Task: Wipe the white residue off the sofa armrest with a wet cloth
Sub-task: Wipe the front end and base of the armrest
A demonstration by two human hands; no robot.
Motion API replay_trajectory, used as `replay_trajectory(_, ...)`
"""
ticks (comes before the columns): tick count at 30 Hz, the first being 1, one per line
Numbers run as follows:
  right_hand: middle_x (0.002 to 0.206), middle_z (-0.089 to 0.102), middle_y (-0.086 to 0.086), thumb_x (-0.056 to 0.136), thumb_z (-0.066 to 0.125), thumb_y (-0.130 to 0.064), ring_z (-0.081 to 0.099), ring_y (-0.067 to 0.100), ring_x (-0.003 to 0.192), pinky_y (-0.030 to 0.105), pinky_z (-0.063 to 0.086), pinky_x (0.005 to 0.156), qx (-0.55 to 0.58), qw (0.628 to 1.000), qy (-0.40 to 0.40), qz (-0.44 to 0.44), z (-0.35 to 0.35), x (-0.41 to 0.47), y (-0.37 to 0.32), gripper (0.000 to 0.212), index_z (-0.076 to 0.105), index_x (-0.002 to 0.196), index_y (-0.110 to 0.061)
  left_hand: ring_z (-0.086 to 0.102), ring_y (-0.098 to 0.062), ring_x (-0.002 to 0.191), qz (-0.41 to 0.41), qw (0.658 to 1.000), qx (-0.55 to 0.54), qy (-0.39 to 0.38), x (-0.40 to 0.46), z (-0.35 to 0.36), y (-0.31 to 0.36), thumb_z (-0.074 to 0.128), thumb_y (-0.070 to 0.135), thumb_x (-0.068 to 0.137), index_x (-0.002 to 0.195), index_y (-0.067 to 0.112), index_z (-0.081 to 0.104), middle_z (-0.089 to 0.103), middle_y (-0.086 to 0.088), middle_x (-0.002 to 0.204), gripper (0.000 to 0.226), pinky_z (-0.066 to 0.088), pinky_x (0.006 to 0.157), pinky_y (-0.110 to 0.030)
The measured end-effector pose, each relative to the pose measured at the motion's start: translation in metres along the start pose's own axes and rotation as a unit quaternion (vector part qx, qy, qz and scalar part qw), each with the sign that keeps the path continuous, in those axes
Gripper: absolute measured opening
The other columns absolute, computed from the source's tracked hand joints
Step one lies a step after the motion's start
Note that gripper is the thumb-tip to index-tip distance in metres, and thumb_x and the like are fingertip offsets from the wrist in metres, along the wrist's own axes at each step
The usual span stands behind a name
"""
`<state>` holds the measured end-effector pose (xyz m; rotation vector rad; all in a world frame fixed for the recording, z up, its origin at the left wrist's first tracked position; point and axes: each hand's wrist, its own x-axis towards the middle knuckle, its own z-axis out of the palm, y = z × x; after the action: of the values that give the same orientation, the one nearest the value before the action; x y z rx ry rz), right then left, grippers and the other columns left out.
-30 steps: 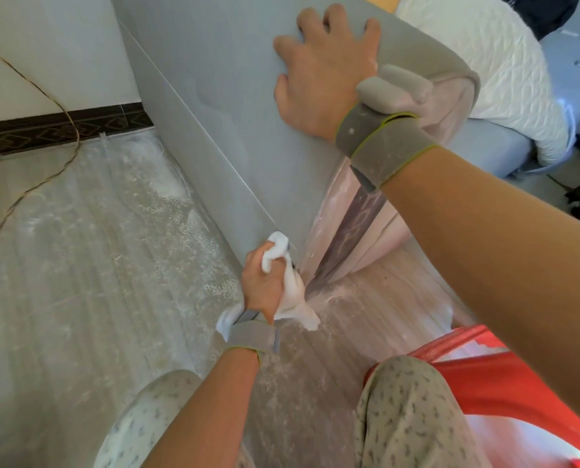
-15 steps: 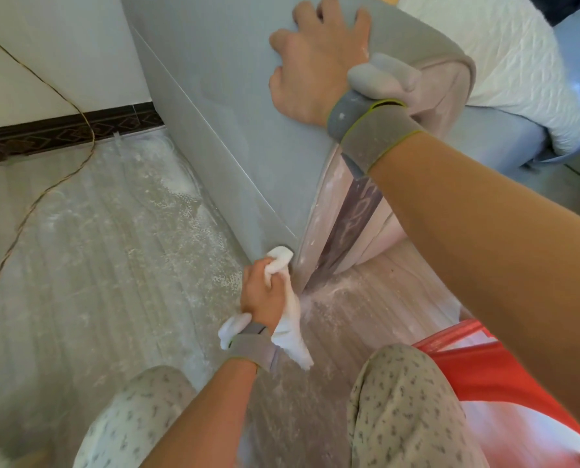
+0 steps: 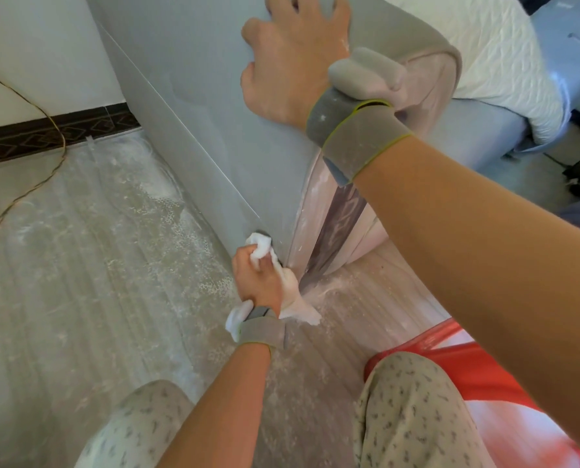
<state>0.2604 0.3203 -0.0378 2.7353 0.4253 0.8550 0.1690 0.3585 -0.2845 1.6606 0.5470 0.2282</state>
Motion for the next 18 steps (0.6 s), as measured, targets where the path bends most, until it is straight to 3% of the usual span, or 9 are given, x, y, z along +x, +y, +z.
replay_trajectory(3,0.124,0.05,0.008,0.082,0.036,-0.031,0.041,0.032,0.121,0.05,0.027,0.095,0.002,1.0,-0.002,-0.001,-0.002,-0.001,0.0,0.037,0.056,0.11,-0.018,0.057,-0.035,0.105,-0.123,0.99,0.05,-0.049,0.006,-0.004,-0.018,0.051,0.01,0.091,0.113,0.002,0.054,0.059,-0.02,0.111,0.023,0.043,0.083,-0.035)
replay_trajectory(6,0.124,0.049,0.008,0.081,0.037,-0.03,0.041,0.031,0.121,0.05,0.027,0.095,0.002,1.0,0.004,-0.005,-0.003,-0.001,0.0,0.036,0.057,0.109,-0.018,0.056,-0.035,0.108,-0.188,0.976,0.038,-0.103,0.008,-0.017,-0.031,0.053,0.013,0.091,0.11,0.006,0.055,0.058,-0.016,0.1,0.021,0.04,0.083,-0.034)
replay_trajectory(8,0.125,0.048,0.008,0.081,0.038,-0.03,0.041,0.031,0.121,0.05,0.027,0.095,0.005,1.0,-0.002,-0.004,-0.004,-0.001,-0.001,0.035,0.057,0.108,-0.018,0.054,-0.031,0.11,-0.189,0.978,0.021,-0.088,0.012,-0.027,-0.029,0.05,0.017,0.093,0.107,0.015,0.054,0.057,-0.01,0.104,0.015,0.04,0.087,-0.034)
replay_trajectory(11,0.125,0.048,0.009,0.08,0.038,-0.031,0.04,0.032,0.121,0.051,0.027,0.095,0.006,1.0,-0.006,-0.002,-0.005,-0.002,-0.001,0.035,0.057,0.107,-0.018,0.054,-0.029,0.111,-0.174,0.984,-0.024,-0.039,0.024,-0.039,-0.008,0.048,0.02,0.091,0.118,0.016,0.052,0.059,-0.01,0.117,0.027,0.04,0.095,-0.039)
replay_trajectory(15,0.123,0.047,0.011,0.079,0.038,-0.03,0.038,0.033,0.121,0.054,0.027,0.094,0.005,1.0,-0.016,0.003,-0.006,-0.002,-0.001,0.038,0.057,0.108,-0.015,0.057,-0.026,0.101,-0.081,0.992,-0.089,-0.025,0.031,-0.055,0.032,0.054,0.014,0.088,0.114,0.012,0.057,0.06,-0.006,0.099,0.027,0.041,0.084,-0.031)
replay_trajectory(18,0.126,0.047,0.011,0.08,0.039,-0.031,0.036,0.033,0.123,0.056,0.025,0.099,0.019,0.999,-0.038,0.014,-0.01,-0.001,-0.004,0.039,0.058,0.111,-0.015,0.056,-0.013,0.082,-0.031,0.99,-0.111,-0.08,0.018,-0.06,0.058,0.055,0.011,0.088,0.103,0.017,0.06,0.06,0.005,0.084,0.016,0.043,0.074,-0.023)
